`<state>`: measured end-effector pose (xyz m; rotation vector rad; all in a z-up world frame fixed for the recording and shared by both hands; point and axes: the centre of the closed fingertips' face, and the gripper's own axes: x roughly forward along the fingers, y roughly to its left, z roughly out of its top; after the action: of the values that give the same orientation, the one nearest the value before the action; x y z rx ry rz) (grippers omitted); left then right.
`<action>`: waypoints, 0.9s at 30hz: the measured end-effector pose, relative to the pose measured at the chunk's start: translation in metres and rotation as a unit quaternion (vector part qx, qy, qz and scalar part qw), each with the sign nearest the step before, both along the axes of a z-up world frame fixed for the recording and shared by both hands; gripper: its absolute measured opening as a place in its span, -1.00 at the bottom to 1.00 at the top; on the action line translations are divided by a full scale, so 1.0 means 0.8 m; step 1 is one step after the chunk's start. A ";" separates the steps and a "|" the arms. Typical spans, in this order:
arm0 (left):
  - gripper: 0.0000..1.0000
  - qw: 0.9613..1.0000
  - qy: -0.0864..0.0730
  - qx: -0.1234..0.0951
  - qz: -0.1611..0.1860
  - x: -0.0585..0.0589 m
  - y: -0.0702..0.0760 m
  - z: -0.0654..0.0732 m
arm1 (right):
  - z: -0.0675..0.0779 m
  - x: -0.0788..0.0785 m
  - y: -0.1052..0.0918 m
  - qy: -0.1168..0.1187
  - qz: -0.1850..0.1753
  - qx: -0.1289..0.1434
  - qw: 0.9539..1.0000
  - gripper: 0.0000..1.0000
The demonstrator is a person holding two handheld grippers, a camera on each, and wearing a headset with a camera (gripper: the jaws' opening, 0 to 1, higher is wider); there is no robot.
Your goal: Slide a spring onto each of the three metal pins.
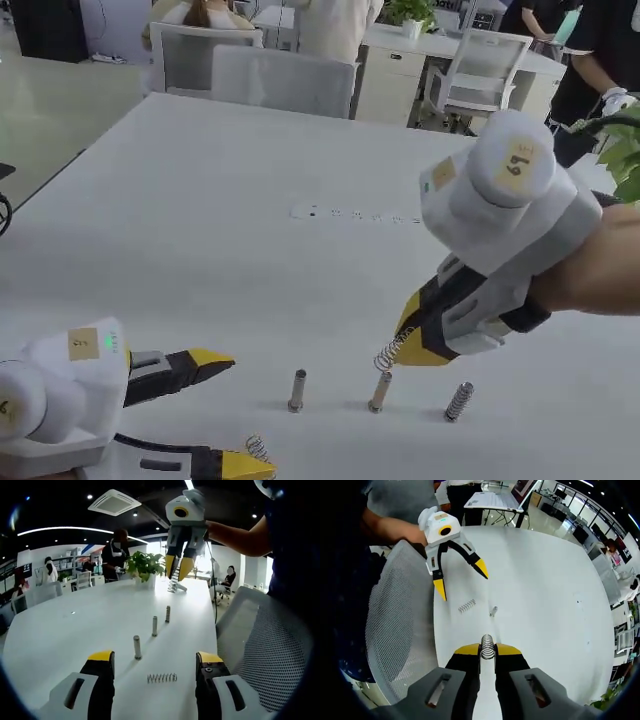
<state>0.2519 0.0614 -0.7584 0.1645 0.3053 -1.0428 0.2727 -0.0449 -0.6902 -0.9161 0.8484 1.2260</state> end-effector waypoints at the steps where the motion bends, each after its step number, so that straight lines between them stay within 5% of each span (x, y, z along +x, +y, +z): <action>1: 0.27 1.000 0.000 0.003 0.002 0.001 0.001 -0.001 | 0.000 0.003 -0.003 -0.002 -0.004 -0.001 1.000 -0.86; 10: 0.30 1.000 0.002 0.006 0.010 0.001 0.007 -0.005 | -0.023 0.030 -0.028 0.007 -0.034 -0.033 0.999 -0.86; 23: 0.33 1.000 0.002 0.009 0.014 0.001 0.009 -0.007 | -0.069 0.045 -0.022 0.023 -0.018 -0.086 0.996 -0.86; 27: 0.32 1.000 0.002 0.009 0.014 0.002 0.010 -0.007 | -0.076 0.051 -0.018 0.029 -0.019 -0.084 0.996 -0.85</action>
<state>0.2534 0.0690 -0.7641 0.1743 0.3194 -1.0137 0.3136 -0.0595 -0.7512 -0.9982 1.0221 1.1649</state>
